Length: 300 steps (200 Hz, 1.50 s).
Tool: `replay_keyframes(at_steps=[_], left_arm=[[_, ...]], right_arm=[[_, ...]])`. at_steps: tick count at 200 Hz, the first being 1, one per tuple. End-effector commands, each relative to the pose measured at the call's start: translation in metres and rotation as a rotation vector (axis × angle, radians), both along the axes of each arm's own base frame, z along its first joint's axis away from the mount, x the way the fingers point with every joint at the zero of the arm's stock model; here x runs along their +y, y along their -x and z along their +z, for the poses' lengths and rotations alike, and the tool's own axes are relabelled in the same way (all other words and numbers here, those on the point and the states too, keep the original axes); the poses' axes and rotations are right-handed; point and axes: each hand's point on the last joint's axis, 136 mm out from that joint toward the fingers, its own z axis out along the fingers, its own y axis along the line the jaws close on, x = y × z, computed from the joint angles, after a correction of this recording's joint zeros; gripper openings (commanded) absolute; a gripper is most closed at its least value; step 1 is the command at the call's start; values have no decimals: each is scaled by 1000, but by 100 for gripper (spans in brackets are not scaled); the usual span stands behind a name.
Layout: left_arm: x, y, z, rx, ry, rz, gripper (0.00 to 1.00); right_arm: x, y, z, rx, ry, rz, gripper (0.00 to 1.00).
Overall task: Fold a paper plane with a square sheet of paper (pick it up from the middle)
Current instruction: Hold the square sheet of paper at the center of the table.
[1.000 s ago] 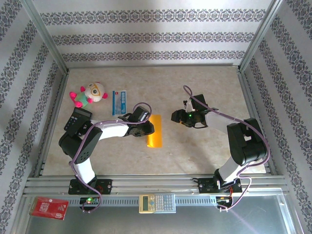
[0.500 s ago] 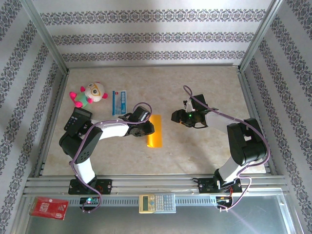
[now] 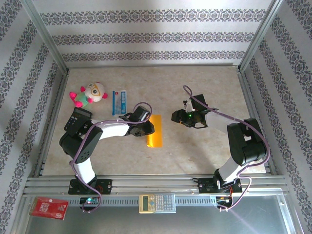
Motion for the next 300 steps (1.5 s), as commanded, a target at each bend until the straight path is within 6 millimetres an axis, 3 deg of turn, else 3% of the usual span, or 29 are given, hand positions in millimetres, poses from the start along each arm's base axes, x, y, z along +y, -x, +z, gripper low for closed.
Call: replay_keyframes(at_steps=[1, 30, 83, 116, 215, 255, 300], left_arm=[[60, 32, -56, 134, -290, 40, 28], [61, 32, -57, 136, -295, 42, 28], [63, 33, -58, 136, -300, 45, 28], [63, 33, -58, 137, -301, 46, 28], [63, 34, -58, 136, -301, 44, 27], [62, 34, -58, 133, -300, 42, 27], [63, 33, -57, 130, -304, 44, 27]], right_arm=[[5, 2, 7, -9, -3, 20, 54], [12, 4, 11, -16, -18, 37, 46], [45, 16, 10, 11, -72, 104, 9], [69, 24, 4, 38, -100, 144, 0], [103, 30, -15, 88, -124, 189, 0], [102, 30, -28, 109, -99, 178, 0], [90, 38, -56, 162, -18, 166, 0]])
